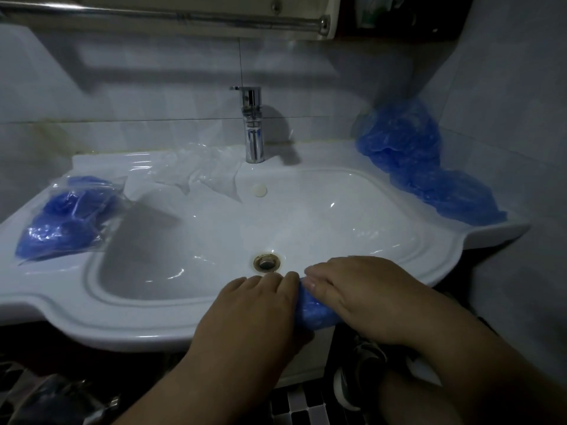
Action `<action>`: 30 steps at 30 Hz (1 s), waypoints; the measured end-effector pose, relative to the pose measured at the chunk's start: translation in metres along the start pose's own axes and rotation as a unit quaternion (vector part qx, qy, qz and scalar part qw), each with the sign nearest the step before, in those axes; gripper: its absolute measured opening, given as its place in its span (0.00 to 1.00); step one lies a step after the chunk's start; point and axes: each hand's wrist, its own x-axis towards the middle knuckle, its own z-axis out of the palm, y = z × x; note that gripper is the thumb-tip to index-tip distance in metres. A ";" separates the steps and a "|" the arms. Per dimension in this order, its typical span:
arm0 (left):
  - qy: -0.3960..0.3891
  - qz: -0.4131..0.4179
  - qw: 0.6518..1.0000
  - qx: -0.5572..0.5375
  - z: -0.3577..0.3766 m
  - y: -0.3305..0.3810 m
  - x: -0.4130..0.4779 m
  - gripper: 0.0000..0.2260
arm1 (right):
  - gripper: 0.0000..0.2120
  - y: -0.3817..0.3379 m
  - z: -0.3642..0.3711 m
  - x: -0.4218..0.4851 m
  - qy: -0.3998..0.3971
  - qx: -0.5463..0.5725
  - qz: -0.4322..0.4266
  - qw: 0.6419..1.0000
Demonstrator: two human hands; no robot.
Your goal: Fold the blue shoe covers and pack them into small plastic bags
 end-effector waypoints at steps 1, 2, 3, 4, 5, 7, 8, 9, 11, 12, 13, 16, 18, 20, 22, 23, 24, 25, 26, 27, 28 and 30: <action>0.023 0.006 1.000 0.000 0.000 -0.001 -0.002 0.25 | 0.21 0.002 -0.003 -0.003 0.001 0.047 0.007 0.999; 0.031 0.003 0.999 -0.022 -0.004 -0.002 -0.004 0.28 | 0.27 0.004 -0.008 -0.008 0.006 0.096 0.004 0.995; 0.025 -0.010 0.999 -0.042 -0.010 0.000 -0.004 0.31 | 0.34 0.007 -0.013 -0.014 0.012 0.128 -0.007 0.992; 0.024 -0.019 0.997 -0.069 -0.016 -0.001 -0.006 0.32 | 0.39 0.011 -0.017 -0.020 0.016 0.133 -0.023 0.991; 0.025 -0.020 0.994 -0.105 -0.020 -0.002 -0.007 0.31 | 0.40 0.015 -0.019 -0.026 0.022 0.120 -0.039 0.992; 0.033 -0.014 0.984 -0.175 -0.026 -0.005 -0.011 0.24 | 0.33 0.026 -0.018 -0.032 0.055 0.103 -0.059 0.991; 0.036 -0.008 0.980 -0.193 -0.028 -0.006 -0.011 0.19 | 0.28 0.030 -0.015 -0.032 0.081 0.120 -0.059 0.988; 0.043 -0.002 0.980 -0.193 -0.028 -0.007 -0.011 0.14 | 0.22 0.032 -0.013 -0.033 0.106 0.138 -0.058 0.983; 0.077 0.019 0.985 -0.156 -0.029 -0.008 -0.010 0.12 | 0.14 0.033 -0.007 -0.033 0.138 0.152 -0.071 0.976; 0.086 0.029 0.987 -0.129 -0.031 -0.009 -0.011 0.13 | 0.12 0.032 -0.006 -0.033 0.153 0.154 -0.080 0.973; 0.091 0.039 0.989 -0.113 -0.034 -0.008 -0.011 0.13 | 0.11 0.030 -0.007 -0.035 0.164 0.155 -0.085 0.971; 0.088 0.074 0.988 -0.099 -0.045 -0.008 -0.015 0.12 | 0.12 0.023 -0.013 -0.041 0.164 0.128 -0.104 0.973; 0.064 0.078 0.989 -0.108 -0.045 -0.014 -0.016 0.11 | 0.13 0.021 -0.013 -0.043 0.148 0.116 -0.112 0.976; 0.017 0.048 0.988 -0.144 -0.041 -0.024 -0.016 0.15 | 0.12 0.022 -0.011 -0.041 0.135 0.128 -0.110 0.976; -0.016 0.027 0.990 -0.135 -0.036 -0.035 -0.015 0.26 | 0.10 0.025 -0.010 -0.039 0.135 0.171 -0.091 0.972; -0.019 0.023 0.992 -0.126 -0.035 -0.039 -0.014 0.27 | 0.10 0.027 -0.012 -0.040 0.137 0.188 -0.078 0.969; -0.015 0.022 0.992 -0.126 -0.037 -0.041 -0.013 0.26 | 0.13 0.027 -0.014 -0.041 0.139 0.195 -0.066 0.969; -0.006 0.017 0.991 -0.134 -0.037 -0.045 -0.012 0.23 | 0.17 0.027 -0.016 -0.042 0.138 0.197 -0.057 0.969; 0.002 0.009 0.990 -0.140 -0.038 -0.047 -0.012 0.20 | 0.19 0.026 -0.017 -0.042 0.137 0.197 -0.051 0.969; 0.007 -0.004 0.988 -0.153 -0.040 -0.048 -0.012 0.17 | 0.19 0.026 -0.017 -0.042 0.141 0.201 -0.042 0.968; 0.004 -0.024 0.985 -0.169 -0.043 -0.048 -0.013 0.14 | 0.19 0.025 -0.018 -0.042 0.149 0.211 -0.030 0.966; -0.001 -0.067 0.976 -0.207 -0.051 -0.045 -0.016 0.06 | 0.16 0.024 -0.019 -0.040 0.161 0.238 0.002 0.958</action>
